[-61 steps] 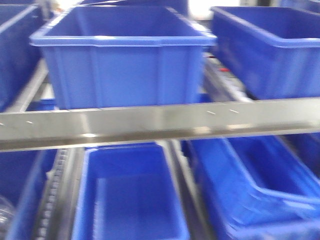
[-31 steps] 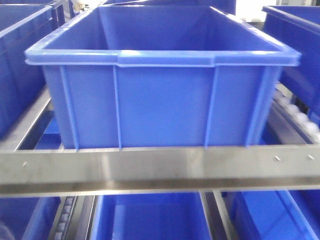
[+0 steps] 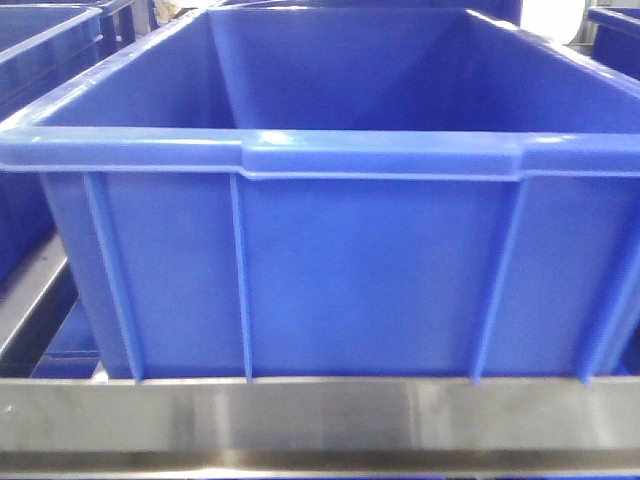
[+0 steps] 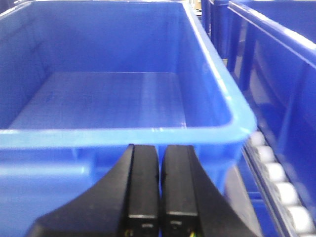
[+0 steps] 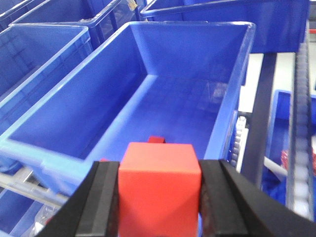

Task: Pick red cube and place on left shelf
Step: 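Drive up to the shelf rack facing an empty blue crate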

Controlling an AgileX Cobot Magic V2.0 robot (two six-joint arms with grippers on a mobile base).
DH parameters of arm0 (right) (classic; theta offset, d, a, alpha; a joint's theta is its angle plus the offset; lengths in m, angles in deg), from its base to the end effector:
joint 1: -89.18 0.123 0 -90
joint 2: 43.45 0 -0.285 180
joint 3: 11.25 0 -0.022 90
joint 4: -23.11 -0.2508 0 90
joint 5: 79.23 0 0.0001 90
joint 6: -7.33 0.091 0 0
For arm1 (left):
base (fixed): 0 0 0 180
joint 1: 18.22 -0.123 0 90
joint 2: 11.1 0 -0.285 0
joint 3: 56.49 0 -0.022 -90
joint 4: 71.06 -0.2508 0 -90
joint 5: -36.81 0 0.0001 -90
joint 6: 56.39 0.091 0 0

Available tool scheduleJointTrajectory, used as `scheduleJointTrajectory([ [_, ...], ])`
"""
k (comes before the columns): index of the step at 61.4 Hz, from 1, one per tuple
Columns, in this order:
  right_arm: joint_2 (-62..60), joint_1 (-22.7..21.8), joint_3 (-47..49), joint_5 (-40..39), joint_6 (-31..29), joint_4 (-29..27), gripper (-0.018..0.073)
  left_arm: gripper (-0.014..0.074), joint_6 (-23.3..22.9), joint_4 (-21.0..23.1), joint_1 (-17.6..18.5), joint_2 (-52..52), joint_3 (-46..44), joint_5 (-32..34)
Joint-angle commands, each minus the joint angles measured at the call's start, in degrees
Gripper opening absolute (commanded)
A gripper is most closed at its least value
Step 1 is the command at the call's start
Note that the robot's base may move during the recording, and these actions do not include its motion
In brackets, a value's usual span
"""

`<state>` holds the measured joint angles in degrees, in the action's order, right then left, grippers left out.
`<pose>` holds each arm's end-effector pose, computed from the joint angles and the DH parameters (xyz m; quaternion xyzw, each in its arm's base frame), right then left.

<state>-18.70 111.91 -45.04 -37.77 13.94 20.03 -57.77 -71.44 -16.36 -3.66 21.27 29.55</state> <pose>0.0294 0.0158 0.3762 -0.1034 0.7588 0.1884 0.6149 0.0564 -0.0018 0.1988 0.0051 0.7221 -0.0170 0.6916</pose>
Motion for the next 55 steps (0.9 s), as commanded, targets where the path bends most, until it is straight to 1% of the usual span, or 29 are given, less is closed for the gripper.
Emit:
scheduleJointTrajectory([
  [1,0.91,-0.06,1.45,-4.99,-0.34,0.23,0.0132,0.0101,-0.05,0.38,0.29,-0.85,1.32,5.00],
  [55,0.91,-0.06,1.45,-4.99,-0.34,0.23,0.0132,0.0101,-0.05,0.38,0.29,-0.85,1.32,5.00],
])
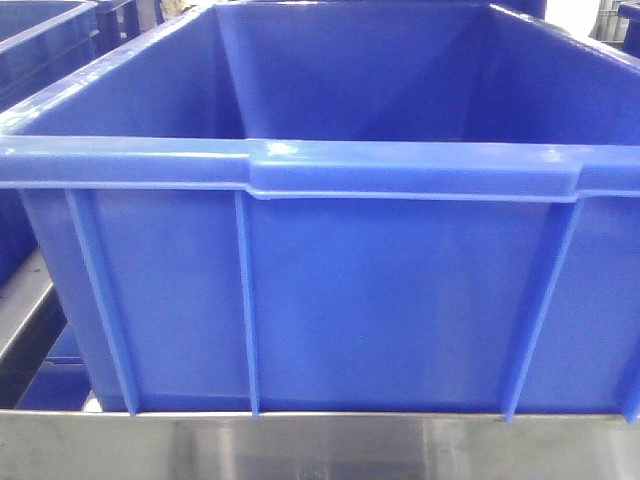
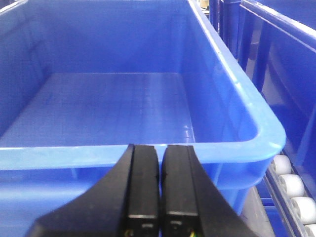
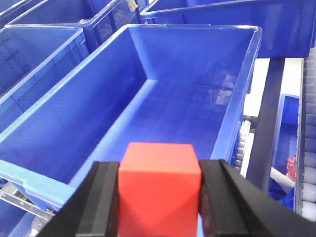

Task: Pick red cube and place on left shelf
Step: 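Drive up to the shelf rack facing an empty blue crate, then lower the right gripper with the red cube into the blue crate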

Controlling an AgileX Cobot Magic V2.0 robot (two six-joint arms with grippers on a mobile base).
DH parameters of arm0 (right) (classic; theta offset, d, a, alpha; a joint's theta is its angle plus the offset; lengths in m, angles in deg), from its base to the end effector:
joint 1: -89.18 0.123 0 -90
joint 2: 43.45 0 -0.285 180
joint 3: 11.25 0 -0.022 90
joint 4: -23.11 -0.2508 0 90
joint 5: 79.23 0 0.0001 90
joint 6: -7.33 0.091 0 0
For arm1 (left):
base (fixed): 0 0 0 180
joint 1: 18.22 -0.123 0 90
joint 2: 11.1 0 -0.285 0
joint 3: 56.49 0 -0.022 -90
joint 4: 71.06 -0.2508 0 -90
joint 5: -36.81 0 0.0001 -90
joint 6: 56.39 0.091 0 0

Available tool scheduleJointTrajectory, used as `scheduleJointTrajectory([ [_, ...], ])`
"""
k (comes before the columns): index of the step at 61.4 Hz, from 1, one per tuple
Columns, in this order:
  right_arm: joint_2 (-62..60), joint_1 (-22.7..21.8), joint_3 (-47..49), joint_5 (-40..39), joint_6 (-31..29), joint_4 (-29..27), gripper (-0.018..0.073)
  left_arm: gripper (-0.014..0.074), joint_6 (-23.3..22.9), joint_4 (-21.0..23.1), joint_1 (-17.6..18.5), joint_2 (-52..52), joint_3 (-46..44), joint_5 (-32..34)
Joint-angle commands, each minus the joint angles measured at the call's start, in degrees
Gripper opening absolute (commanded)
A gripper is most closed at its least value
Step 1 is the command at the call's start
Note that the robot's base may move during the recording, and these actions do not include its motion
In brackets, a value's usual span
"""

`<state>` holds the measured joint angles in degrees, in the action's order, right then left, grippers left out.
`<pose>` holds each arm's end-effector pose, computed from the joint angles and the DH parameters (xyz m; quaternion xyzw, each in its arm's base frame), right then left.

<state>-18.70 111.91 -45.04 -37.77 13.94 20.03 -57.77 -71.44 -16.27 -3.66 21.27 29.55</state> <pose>0.0294 0.0158 0.3762 -0.1034 0.7588 0.1884 0.6149 0.0564 -0.0018 0.1988 0.0057 0.7221 -0.0175 0.6915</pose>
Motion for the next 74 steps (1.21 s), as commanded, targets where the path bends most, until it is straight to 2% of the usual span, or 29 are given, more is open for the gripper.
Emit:
scheduleJointTrajectory([
  [1,0.91,-0.06,1.45,-4.99,-0.34,0.23,0.0132,0.0101,-0.05,0.38,0.20,-0.85,1.32,5.00],
  [62,1.03,-0.06,1.45,-7.42,-0.34,0.11,0.0132,0.0101,-0.05,0.38,0.20,-0.85,1.32,5.00],
  [74,5.93,-0.06,3.42,-7.67,-0.81,-3.69,0.0132,0.0101,-0.05,0.38,0.20,-0.85,1.32,5.00],
])
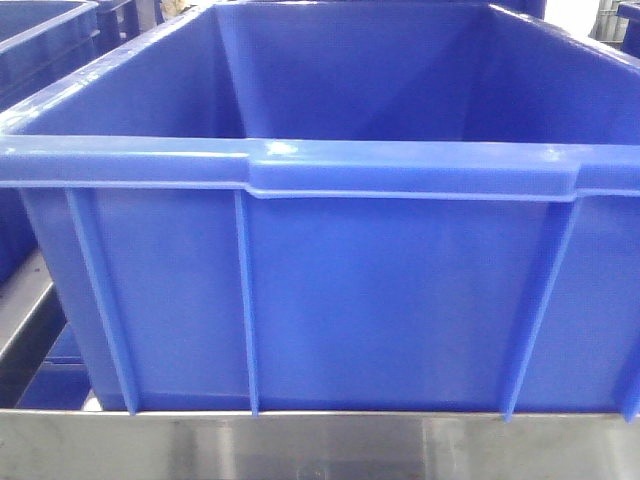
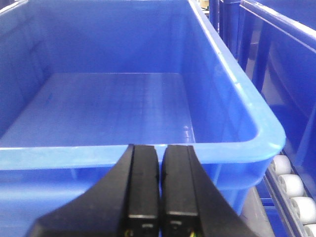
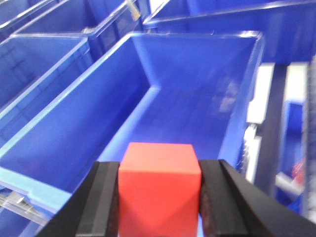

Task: Pick red cube and place on left shelf
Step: 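Lower the right gripper with the red cube into the blue crate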

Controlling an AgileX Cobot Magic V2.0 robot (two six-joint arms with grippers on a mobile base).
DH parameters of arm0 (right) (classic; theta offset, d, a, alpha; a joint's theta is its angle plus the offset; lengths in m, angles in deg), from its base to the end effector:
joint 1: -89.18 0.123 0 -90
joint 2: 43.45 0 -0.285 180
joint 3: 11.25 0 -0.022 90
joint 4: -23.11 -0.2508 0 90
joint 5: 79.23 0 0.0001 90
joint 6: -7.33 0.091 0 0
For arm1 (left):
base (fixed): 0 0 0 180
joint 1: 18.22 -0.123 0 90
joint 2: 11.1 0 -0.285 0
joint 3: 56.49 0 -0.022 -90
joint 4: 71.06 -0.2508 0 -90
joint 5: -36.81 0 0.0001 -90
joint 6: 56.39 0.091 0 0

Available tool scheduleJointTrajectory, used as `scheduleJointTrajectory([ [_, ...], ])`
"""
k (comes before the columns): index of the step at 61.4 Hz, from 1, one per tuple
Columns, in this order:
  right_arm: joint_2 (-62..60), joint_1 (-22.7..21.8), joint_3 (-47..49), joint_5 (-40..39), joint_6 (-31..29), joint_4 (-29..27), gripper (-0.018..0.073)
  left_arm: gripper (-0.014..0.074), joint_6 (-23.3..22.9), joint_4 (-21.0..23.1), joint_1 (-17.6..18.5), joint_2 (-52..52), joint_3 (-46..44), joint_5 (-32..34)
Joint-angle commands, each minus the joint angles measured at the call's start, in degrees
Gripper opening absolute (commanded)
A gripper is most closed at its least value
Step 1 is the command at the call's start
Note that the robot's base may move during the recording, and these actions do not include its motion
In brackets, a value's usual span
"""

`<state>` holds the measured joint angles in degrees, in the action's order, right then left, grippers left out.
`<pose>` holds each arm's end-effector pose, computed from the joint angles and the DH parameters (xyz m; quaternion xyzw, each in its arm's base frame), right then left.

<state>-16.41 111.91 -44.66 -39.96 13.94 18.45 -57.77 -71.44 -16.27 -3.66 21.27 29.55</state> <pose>0.0379 0.0210 0.3801 -0.0997 0.7573 0.2018 0.6130 0.0564 -0.0018 0.1988 0.0057 0.7221 -0.0175 0.6915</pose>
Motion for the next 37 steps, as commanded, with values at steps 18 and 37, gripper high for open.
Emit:
scheduleJointTrajectory([
  [18,22.06,3.30,13.24,-2.02,-13.06,-10.20,0.0132,0.0101,-0.05,0.38,0.20,-0.85,1.32,5.00],
  [37,43.42,13.39,23.93,0.04,-15.31,-9.38,0.0132,0.0101,-0.05,0.38,0.20,-0.85,1.32,5.00],
])
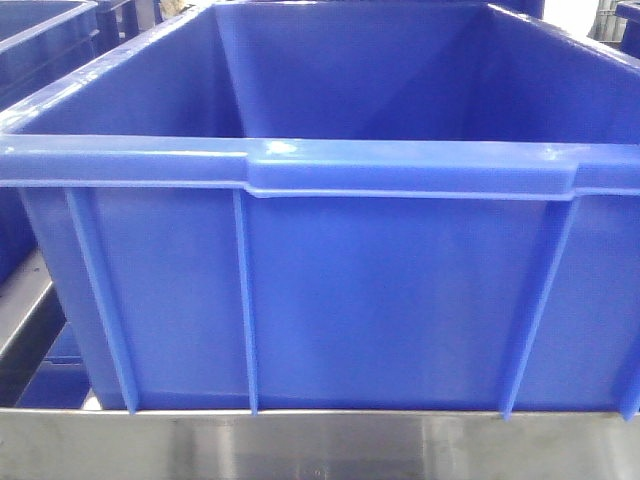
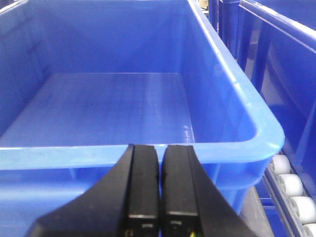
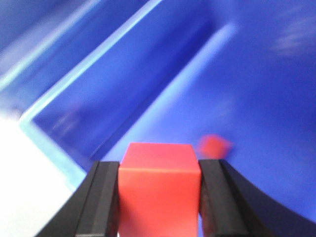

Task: Pick red cube and place on left shelf
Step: 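Lower the right gripper with the red cube into the blue crate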

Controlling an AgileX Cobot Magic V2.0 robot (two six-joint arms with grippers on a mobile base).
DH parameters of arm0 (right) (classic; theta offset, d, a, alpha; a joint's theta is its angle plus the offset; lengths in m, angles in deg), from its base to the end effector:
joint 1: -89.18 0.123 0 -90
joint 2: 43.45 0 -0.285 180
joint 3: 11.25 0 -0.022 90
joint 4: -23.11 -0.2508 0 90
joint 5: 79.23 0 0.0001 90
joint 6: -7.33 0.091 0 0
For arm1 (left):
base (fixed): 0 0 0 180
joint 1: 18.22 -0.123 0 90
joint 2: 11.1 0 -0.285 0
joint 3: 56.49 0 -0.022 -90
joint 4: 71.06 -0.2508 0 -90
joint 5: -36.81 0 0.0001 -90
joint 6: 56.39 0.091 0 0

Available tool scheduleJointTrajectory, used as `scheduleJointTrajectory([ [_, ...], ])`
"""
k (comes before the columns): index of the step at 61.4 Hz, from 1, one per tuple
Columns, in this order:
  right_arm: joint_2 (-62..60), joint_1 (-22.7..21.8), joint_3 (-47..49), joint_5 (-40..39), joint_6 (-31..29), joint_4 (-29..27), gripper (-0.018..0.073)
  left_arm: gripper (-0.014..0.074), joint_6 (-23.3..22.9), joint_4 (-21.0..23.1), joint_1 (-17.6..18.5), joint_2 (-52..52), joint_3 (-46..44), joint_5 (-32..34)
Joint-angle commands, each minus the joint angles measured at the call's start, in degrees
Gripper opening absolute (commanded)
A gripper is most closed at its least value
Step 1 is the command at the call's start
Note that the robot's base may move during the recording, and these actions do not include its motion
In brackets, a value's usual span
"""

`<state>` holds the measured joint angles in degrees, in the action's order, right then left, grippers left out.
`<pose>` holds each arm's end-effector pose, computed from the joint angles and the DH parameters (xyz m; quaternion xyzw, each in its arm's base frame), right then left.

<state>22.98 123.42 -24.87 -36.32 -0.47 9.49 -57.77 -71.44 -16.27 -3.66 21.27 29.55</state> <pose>0.1615 0.1276 0.4014 -0.2777 0.8279 0.2178 0.4358 0.0564 -0.0018 0.1988 0.0057 0.7221 -0.0175 0.6915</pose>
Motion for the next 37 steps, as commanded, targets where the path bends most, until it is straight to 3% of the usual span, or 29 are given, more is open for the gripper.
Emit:
scheduleJointTrajectory([
  [1,5.53,2.39,4.63,-3.69,-0.90,-0.30,0.0132,0.0101,-0.05,0.38,0.20,-0.85,1.32,5.00],
  [10,15.22,4.24,10.23,-4.05,-0.90,-0.01,0.0132,0.0101,-0.05,0.38,0.20,-0.85,1.32,5.00],
  [37,38.39,4.30,25.25,-7.45,-0.90,3.25,0.0132,0.0101,-0.05,0.38,0.20,-0.85,1.32,5.00],
])
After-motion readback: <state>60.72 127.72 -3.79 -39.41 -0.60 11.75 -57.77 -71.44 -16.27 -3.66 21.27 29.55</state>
